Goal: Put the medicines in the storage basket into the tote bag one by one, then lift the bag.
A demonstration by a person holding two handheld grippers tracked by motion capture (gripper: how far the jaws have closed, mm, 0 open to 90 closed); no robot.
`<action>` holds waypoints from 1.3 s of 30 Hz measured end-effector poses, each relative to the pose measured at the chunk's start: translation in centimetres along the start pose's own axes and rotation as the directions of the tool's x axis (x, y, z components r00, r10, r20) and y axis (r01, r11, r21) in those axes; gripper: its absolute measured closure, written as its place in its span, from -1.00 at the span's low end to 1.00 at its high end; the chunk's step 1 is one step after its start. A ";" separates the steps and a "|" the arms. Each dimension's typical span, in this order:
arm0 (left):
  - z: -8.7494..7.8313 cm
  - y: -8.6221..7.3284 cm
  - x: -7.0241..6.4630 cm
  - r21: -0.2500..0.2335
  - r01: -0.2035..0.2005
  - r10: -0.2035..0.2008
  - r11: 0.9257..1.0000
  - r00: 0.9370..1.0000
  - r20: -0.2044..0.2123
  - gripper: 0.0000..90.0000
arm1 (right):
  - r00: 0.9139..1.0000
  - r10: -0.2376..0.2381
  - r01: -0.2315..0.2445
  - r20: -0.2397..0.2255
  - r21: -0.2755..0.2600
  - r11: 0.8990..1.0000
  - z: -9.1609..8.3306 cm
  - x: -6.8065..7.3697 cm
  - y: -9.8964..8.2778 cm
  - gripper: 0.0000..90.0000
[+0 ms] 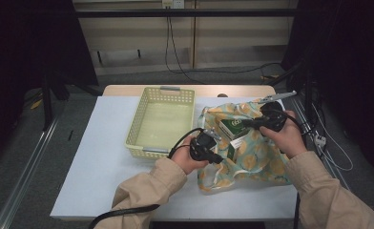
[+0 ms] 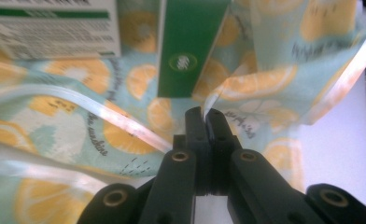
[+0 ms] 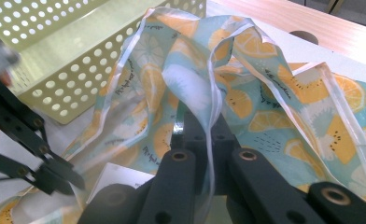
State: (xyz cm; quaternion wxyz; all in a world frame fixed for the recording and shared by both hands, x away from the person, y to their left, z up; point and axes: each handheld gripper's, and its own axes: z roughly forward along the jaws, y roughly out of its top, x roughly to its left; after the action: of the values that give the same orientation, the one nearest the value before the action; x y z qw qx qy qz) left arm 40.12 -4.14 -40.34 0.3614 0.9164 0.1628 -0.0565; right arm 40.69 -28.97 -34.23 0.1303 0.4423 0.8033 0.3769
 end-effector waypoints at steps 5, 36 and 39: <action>-1.9 0.7 0.1 -0.044 0.031 -0.031 0.999 1.000 0.004 1.00 | 1.000 -0.003 0.003 0.000 -0.002 1.000 -0.1 0.0 0.0 1.00; -13.4 7.6 1.9 -0.204 0.033 -0.069 0.978 0.983 -0.172 1.00 | 0.999 -0.030 0.032 0.021 -0.083 0.996 -3.3 0.9 4.2 1.00; -13.9 8.0 2.1 -0.209 0.042 -0.077 0.977 0.983 -0.166 1.00 | 0.999 -0.030 0.032 0.027 -0.087 0.996 -3.6 0.9 4.4 1.00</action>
State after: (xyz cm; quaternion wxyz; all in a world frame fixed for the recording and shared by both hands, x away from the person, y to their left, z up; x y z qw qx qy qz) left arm 44.59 0.40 -25.43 0.4365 0.8704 0.2261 0.0298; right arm 40.92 -28.53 -28.49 0.1655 0.4284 0.7913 0.4037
